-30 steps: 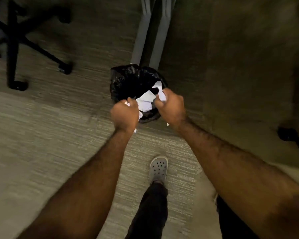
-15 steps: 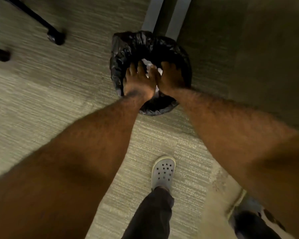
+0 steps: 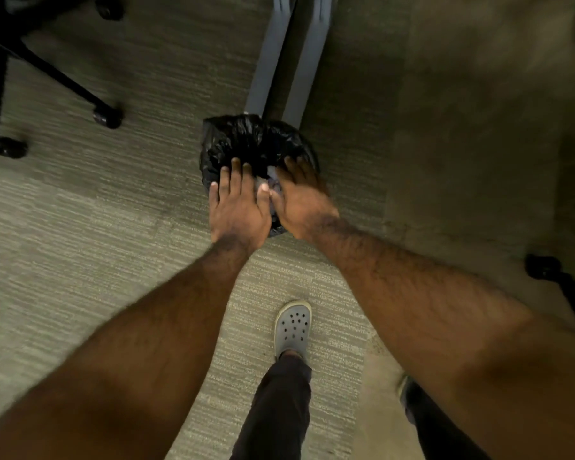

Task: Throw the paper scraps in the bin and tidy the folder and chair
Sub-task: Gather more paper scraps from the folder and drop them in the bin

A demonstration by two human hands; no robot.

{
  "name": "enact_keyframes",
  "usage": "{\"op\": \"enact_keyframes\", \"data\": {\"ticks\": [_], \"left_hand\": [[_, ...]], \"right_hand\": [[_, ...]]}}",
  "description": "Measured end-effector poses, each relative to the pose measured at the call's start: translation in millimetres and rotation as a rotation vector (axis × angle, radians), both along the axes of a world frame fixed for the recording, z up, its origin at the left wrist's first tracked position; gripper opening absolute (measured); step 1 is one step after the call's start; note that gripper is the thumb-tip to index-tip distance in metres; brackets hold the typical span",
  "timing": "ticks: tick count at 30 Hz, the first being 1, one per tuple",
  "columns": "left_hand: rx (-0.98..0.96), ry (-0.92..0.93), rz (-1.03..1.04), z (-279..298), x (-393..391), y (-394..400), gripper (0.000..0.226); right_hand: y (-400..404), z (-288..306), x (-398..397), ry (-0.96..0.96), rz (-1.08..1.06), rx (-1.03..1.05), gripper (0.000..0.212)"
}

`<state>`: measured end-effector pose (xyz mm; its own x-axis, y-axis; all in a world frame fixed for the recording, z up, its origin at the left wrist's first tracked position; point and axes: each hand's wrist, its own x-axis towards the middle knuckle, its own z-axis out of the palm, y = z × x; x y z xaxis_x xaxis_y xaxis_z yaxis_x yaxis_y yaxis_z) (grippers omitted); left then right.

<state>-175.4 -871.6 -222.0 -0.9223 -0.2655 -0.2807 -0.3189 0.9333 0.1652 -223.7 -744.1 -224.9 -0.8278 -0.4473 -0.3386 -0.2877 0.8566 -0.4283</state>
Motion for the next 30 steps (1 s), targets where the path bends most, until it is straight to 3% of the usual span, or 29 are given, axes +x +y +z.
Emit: {"op": "enact_keyframes", "data": {"ticks": [15, 20, 30], "left_hand": [[0.096, 0.011, -0.215, 219.3, 61.3, 101.6, 0.065], [0.168, 0.004, -0.363, 274.6, 71.0, 152.0, 0.061], [0.253, 0.049, -0.776, 354.5, 79.8, 312.6, 0.063]], "right_hand": [[108.7, 222.4, 100.7, -0.003, -0.168, -0.051, 0.056], [170.9, 278.8, 125.3, 0.043, -0.324, 0.005, 0.059], [342.8, 365.4, 185.2, 0.162, -0.857, 0.026, 0.061]]}}
